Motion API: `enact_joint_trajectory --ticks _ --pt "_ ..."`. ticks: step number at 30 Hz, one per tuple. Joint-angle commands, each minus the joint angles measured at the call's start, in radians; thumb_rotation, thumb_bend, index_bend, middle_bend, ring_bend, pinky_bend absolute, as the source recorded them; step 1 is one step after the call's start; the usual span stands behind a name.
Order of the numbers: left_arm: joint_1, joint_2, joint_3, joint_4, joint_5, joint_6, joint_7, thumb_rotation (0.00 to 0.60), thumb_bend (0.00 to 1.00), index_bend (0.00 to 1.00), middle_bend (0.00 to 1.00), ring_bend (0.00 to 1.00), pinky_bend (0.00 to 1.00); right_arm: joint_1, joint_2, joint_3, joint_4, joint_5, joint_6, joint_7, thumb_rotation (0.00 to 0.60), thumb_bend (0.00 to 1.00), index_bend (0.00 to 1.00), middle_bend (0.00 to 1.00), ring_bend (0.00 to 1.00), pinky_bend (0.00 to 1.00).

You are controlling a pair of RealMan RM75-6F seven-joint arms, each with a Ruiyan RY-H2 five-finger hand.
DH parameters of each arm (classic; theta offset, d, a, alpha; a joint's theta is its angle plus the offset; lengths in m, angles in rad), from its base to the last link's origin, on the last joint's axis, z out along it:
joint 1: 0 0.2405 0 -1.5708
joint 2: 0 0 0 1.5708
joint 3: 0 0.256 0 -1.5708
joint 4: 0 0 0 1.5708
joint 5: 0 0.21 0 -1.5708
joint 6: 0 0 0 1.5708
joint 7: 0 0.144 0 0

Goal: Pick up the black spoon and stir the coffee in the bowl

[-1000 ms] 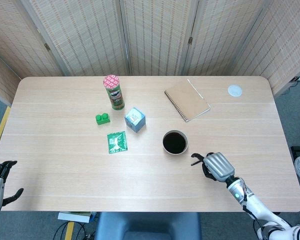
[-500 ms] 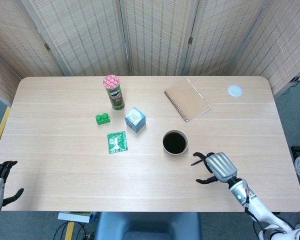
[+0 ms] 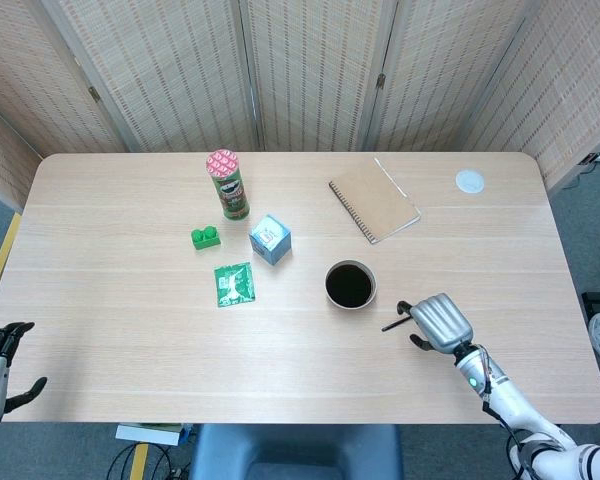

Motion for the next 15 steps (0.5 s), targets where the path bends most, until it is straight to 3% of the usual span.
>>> enact_joint_trajectory --ticks 1,15 --pt "0.000 -0.001 0.000 0.002 -0.002 -0.001 -0.003 0.600 0.24 0.21 0.22 0.21 0.19 0.012 -0.022 0.002 0.023 0.012 -0.021 -0.016 0.600 0.21 0.42 1.00 1.00 1.00" --pt "0.002 -0.006 0.001 0.015 -0.009 -0.008 -0.011 0.600 0.24 0.21 0.22 0.21 0.19 0.046 -0.130 0.004 0.144 0.029 -0.073 -0.036 0.600 0.27 0.48 1.00 1.00 1.00"
